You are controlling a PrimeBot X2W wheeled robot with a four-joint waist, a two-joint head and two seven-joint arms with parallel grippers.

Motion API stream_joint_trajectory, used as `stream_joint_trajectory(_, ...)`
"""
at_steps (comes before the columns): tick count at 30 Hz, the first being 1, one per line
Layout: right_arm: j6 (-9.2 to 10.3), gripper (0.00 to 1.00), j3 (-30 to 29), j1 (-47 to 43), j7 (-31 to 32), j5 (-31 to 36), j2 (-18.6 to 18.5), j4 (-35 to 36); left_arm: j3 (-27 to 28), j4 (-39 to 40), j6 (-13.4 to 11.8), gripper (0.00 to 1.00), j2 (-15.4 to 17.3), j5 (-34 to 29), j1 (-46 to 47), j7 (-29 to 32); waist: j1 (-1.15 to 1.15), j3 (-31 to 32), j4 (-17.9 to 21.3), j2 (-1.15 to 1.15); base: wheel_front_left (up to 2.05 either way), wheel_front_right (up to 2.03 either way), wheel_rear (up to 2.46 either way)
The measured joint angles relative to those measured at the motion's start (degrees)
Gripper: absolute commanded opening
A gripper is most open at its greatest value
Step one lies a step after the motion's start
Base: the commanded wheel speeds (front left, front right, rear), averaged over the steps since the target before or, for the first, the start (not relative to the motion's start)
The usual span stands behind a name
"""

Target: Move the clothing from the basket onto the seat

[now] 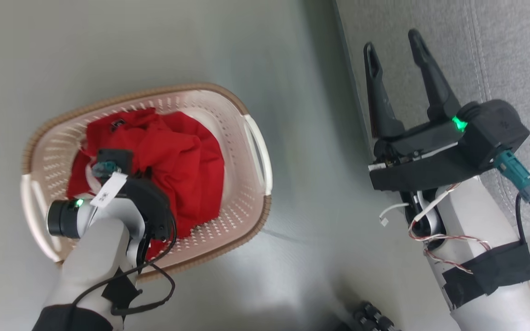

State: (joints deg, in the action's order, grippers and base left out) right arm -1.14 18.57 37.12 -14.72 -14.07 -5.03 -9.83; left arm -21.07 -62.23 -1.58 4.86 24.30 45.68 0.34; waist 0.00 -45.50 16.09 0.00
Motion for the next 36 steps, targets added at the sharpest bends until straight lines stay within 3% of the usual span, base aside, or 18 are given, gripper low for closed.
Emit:
stream_joint_trajectory(18, -1.09, 1.0, -1.03, -5.26, 0.01, 0.82, -2.89, -3.92, 0.42, 1.75, 4.58, 0.0, -1.3, 1.35, -2.58, -11.88, -0.01, 11.13, -6.3, 0.0, 0.0, 0.0, 0.0)
stream_joint_trajectory(36, -1.89, 1.0, -1.22, -12.66, 0.01, 0.73, -3.55, -9.22, 4.41, 10.84, 6.7, 0.0, -1.49, 4.81, -7.6, -14.62, -0.01, 23.34, -11.55, 0.0, 0.0, 0.0, 0.0)
